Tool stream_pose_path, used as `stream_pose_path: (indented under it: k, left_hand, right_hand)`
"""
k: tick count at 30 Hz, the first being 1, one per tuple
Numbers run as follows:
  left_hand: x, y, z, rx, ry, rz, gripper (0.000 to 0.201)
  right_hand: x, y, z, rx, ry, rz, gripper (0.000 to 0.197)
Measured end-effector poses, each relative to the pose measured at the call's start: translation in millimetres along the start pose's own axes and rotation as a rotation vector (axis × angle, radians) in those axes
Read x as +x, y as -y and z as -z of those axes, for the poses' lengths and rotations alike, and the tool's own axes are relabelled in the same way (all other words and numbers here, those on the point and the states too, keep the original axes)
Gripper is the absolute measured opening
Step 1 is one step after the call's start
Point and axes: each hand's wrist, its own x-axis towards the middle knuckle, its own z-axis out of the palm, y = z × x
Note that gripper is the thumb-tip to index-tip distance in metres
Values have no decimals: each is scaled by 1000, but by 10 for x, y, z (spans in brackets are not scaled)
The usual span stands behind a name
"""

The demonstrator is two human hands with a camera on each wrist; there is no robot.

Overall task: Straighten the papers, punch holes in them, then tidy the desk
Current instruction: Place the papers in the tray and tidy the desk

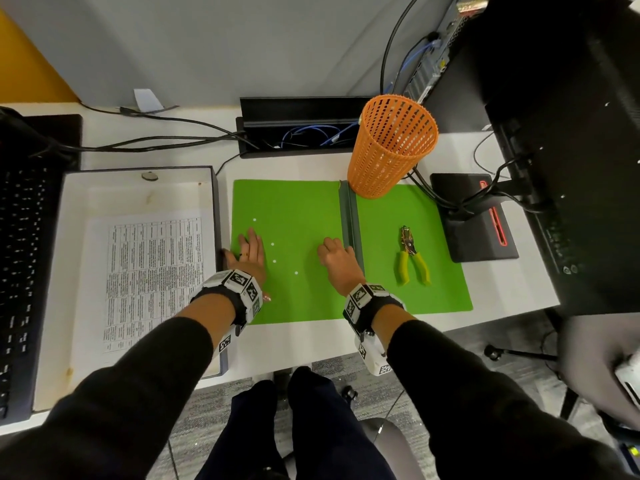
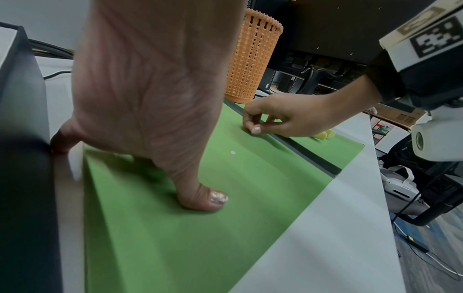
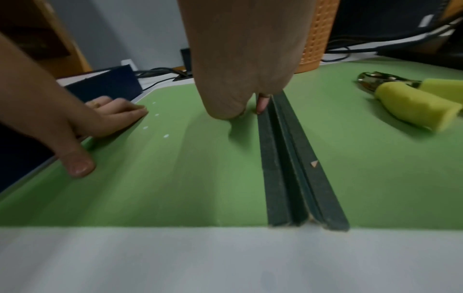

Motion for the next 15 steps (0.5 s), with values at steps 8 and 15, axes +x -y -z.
stream_pose_path:
  k: [8, 15]
  left_hand:
    - [-3, 4, -16, -14, -20, -9, 135]
    - [-31, 7, 6, 5, -24, -4, 134]
  right_hand:
    - [-19, -128, 125, 178, -134, -110, 41]
    - [279, -142, 614, 236, -320, 0, 37]
